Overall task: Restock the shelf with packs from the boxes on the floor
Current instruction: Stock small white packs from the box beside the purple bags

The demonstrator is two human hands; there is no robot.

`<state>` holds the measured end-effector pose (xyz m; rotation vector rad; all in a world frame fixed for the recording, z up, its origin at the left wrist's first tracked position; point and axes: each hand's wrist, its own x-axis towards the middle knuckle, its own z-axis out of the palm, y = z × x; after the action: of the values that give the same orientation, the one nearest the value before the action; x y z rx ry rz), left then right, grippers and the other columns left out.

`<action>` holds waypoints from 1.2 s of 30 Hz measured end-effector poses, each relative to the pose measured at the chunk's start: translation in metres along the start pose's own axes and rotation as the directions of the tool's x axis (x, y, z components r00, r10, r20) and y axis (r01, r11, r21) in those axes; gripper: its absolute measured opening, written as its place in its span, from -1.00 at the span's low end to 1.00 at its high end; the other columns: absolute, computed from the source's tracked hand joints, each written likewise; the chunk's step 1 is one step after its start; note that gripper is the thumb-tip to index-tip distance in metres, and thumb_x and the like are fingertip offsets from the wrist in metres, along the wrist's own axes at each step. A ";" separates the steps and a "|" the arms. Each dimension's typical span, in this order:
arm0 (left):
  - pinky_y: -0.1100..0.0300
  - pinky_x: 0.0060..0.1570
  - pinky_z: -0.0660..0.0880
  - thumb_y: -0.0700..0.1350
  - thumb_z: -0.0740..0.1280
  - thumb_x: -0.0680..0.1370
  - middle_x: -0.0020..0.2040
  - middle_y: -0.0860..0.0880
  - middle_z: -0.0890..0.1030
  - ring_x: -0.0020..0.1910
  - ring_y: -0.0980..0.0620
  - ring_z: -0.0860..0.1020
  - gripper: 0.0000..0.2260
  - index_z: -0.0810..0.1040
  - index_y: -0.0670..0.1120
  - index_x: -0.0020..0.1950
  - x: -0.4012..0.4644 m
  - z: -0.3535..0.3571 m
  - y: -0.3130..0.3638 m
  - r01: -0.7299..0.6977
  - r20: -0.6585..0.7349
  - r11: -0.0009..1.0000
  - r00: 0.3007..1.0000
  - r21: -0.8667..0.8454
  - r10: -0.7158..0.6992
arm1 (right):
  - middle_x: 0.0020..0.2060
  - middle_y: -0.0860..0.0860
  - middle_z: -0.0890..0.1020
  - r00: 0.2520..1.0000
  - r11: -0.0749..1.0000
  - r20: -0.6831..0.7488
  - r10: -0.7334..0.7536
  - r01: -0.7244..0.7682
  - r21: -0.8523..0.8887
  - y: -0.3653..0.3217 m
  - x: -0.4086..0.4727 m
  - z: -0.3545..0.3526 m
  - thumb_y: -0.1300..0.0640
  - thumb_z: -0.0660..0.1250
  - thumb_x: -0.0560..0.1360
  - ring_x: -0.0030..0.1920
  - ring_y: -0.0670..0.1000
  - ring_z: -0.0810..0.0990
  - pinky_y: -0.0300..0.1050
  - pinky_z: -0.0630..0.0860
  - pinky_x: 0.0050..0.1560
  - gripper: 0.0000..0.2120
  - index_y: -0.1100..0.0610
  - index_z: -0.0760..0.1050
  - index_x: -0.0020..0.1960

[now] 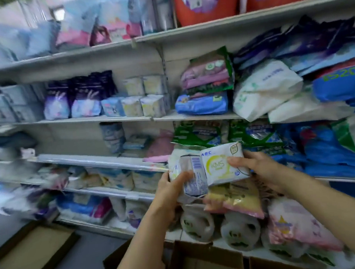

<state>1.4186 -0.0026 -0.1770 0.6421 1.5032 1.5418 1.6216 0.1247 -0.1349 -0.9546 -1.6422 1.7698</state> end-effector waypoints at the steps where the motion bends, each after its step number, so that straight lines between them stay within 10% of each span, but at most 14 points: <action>1: 0.20 -0.42 0.51 -0.12 0.50 0.42 -0.05 -0.15 0.70 -0.25 -0.03 0.68 -0.58 0.52 -0.13 0.24 0.005 -0.015 0.008 -0.011 -0.013 1.000 1.000 0.015 0.012 | -0.04 0.13 0.71 1.000 1.000 0.022 -0.010 0.010 0.002 -0.005 0.009 0.014 0.10 0.46 0.33 -0.05 0.10 0.69 -0.11 0.62 -0.05 -0.57 0.23 0.57 0.15; 11: 0.21 -0.36 0.52 0.06 0.50 0.21 0.00 -0.11 0.70 -0.19 -0.02 0.66 -0.36 0.52 -0.04 0.27 0.069 -0.128 0.081 -0.062 0.030 0.993 0.998 0.098 0.059 | 0.00 0.11 0.71 0.996 0.984 0.019 -0.084 0.086 -0.156 -0.046 0.084 0.117 -0.11 0.59 0.05 0.10 0.21 0.64 0.23 0.47 0.27 -0.33 0.17 0.60 0.09; 16: 0.19 -0.44 0.48 0.08 0.50 0.21 -0.10 -0.11 0.67 -0.34 -0.01 0.62 -0.40 0.54 -0.04 0.22 0.098 -0.174 0.101 -0.080 0.031 0.992 0.997 0.094 0.077 | -0.01 0.04 0.71 0.987 0.973 0.005 -0.158 0.157 -0.171 -0.050 0.116 0.160 0.03 0.54 0.28 0.07 0.16 0.65 0.09 0.54 0.12 -0.56 0.13 0.61 0.12; 19: -0.08 -0.16 0.60 0.11 0.52 0.16 0.02 -0.15 0.69 -0.05 -0.17 0.67 -0.33 0.54 -0.03 0.24 0.120 -0.197 0.110 -0.060 -0.001 0.995 0.998 0.081 0.060 | -0.01 0.02 0.71 0.984 0.971 -0.014 -0.178 0.173 -0.165 -0.052 0.137 0.183 0.06 0.54 0.30 0.02 0.07 0.67 0.00 0.57 0.05 -0.57 0.14 0.60 0.14; 30: 0.18 -0.35 0.57 -0.03 0.53 0.33 -0.04 -0.11 0.70 -0.25 0.03 0.66 -0.53 0.53 -0.08 0.20 0.191 -0.231 0.159 -0.130 -0.071 0.989 0.990 -0.074 0.125 | -0.02 0.04 0.67 0.910 0.927 -0.185 -0.371 0.352 -0.127 -0.109 0.242 0.221 0.24 0.53 0.35 -0.12 -0.07 0.64 -0.36 0.54 -0.29 -0.61 0.23 0.54 0.14; 36: 0.15 -0.33 0.55 0.10 0.52 0.13 0.01 -0.11 0.72 -0.20 -0.04 0.67 -0.28 0.54 -0.09 0.26 0.233 -0.239 0.189 -0.137 -0.119 0.984 0.985 -0.117 0.123 | -0.03 0.03 0.65 0.859 0.888 -0.229 -0.459 0.436 -0.145 -0.146 0.303 0.236 0.20 0.55 0.34 -0.09 -0.03 0.63 -0.20 0.58 -0.14 -0.63 0.13 0.49 0.07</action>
<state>1.0607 0.0890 -0.0745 0.5997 1.4564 1.7825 1.2398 0.2354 -0.0303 -0.7250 -1.6208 1.2147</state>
